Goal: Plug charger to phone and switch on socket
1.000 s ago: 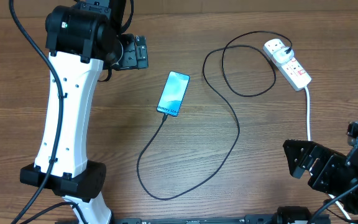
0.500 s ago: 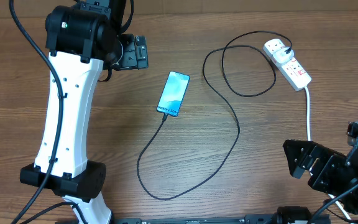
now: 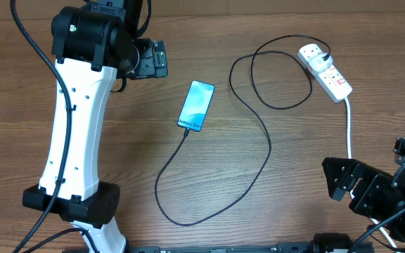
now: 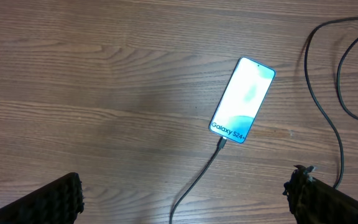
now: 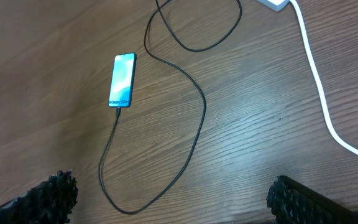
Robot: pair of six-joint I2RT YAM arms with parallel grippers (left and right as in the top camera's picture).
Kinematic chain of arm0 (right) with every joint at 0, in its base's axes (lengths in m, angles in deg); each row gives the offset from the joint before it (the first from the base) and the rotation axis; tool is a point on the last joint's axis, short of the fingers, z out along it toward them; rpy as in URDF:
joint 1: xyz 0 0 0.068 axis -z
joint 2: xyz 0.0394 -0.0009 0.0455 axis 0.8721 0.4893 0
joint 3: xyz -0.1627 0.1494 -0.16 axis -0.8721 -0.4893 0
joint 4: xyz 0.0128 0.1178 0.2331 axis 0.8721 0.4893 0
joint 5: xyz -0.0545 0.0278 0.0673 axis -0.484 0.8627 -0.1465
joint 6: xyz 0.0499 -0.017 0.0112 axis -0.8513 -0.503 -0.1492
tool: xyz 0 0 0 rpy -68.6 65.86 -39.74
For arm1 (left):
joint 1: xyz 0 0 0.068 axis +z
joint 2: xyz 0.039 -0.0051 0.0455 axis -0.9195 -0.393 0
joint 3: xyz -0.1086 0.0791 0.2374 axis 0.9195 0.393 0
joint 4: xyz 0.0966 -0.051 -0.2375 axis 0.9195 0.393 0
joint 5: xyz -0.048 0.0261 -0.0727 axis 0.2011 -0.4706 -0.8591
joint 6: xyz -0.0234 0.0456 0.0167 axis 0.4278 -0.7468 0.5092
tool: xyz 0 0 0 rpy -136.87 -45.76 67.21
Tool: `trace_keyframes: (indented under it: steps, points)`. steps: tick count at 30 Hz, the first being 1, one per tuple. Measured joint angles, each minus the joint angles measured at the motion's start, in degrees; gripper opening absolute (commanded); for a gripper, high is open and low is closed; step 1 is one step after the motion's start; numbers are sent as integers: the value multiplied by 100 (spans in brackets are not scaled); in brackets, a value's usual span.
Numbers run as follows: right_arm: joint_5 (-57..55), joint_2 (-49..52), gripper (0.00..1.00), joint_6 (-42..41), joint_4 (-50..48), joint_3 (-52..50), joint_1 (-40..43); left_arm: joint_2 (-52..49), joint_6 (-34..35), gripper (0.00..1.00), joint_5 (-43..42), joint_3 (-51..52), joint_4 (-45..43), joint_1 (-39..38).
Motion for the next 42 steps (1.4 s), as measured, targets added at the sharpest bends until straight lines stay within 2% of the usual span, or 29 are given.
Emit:
trace_keyframes:
  steps: [21,32,42]
  points:
    - [-2,-111,100,149,-227,-190,0,0,0,100,0,0,2,0]
    - [4,-2002,100,280,-2006,-2393,0,0,0,100,2,0,0,0]
    - [72,-2929,100,428,-3877,-4251,-350,0,0,100,2,0,0,0]
